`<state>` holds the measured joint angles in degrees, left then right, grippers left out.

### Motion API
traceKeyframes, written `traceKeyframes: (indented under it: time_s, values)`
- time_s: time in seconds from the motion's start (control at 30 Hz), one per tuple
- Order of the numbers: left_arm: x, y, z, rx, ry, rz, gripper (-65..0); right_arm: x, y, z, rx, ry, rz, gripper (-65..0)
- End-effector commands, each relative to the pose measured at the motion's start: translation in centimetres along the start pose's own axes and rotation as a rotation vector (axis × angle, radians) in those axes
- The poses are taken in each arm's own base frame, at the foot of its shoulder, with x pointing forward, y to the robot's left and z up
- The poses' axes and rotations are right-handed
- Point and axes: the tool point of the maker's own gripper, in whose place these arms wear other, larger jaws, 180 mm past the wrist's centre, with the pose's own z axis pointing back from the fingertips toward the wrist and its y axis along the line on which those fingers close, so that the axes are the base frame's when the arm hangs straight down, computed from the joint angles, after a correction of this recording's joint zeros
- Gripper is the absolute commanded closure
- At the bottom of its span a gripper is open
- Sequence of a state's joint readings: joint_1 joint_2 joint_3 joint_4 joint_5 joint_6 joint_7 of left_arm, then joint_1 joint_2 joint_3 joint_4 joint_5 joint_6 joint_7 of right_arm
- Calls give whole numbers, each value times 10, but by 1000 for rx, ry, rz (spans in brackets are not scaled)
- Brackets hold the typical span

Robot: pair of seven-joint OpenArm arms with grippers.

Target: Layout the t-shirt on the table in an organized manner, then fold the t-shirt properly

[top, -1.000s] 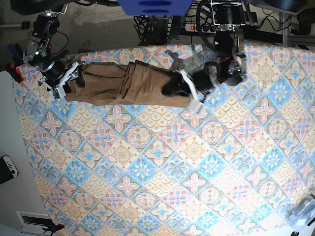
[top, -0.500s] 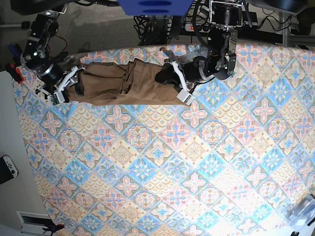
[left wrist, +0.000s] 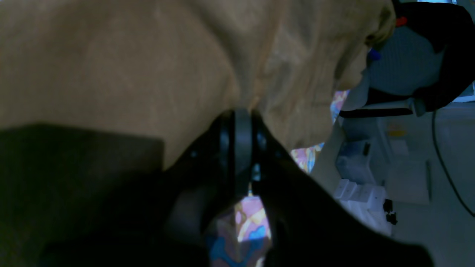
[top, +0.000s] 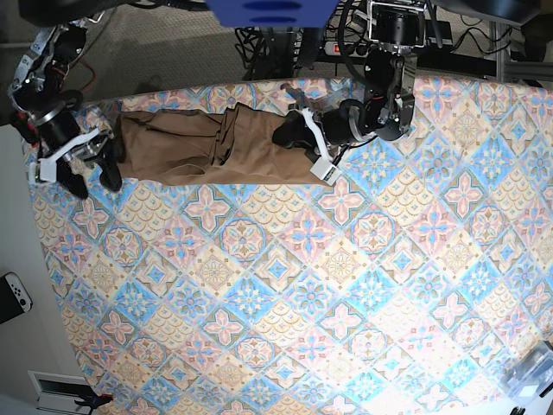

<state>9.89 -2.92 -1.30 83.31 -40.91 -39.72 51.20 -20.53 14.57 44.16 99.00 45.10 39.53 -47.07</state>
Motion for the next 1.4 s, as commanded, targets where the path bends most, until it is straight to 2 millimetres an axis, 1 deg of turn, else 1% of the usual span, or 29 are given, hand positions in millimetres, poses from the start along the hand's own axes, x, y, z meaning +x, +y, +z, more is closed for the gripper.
traceKeyframes:
  time_s: [0.0, 0.2, 0.3, 0.4, 0.43, 0.5, 0.6, 0.67, 0.73, 0.87, 0.97, 1.03, 1.13, 1.17, 1.23, 1.37]
  values:
    - [12, -1, 2, -6, -31, -20, 0, 1, -4, 3, 0, -10, -10, -474]
    - [12, -1, 2, -5, -32, -20, 0, -29, -20, 2, -24, 38, -104, -474]
    - [12, -1, 2, -5, -32, -20, 0, -49, -29, 4, -44, 73, -159, -474]
    - [12, -1, 2, -5, -32, -20, 0, -73, -39, 6, -68, 112, -230, -474]
    - [12, -1, 2, -5, -32, -20, 0, -82, -41, 7, -74, 126, -253, -474]
    - [12, -1, 2, -6, -33, -19, 0, -92, -44, 8, -82, 144, -283, -474]
    - [13, -1, 2, -7, -35, -19, 0, -104, -46, 10, -90, 164, -315, -474]
    - [13, -1, 2, -8, -36, -19, 0, -111, -37, 4, -61, 187, -316, -474]
    - [13, -2, 2, -9, -37, -18, 0, -114, -23, -4, -20, 207, -307, -474]
    - [13, -2, 2, -9, -37, -18, 0, -130, 8, -17, 73, 271, -301, -474]
    - [14, -1, 3, -8, -38, -18, 0, -138, 27, -25, 127, 308, -292, -474]
    - [13, -1, 3, -8, -37, -16, 0, -142, 34, -28, 147, 321, -290, -474]
    - [13, -1, 3, -8, -37, -16, 0, -142, 34, -28, 147, 321, -290, -472]
    - [13, -1, 3, -8, -37, -16, 0, -142, 34, -28, 147, 321, -290, -458]
    - [12, -1, 3, -5, -34, -18, 0, -142, 34, -28, 147, 321, -290, -369]
    - [13, -1, 3, -8, -37, -16, 0, -143, 34, -27, 147, 325, -291, -64]
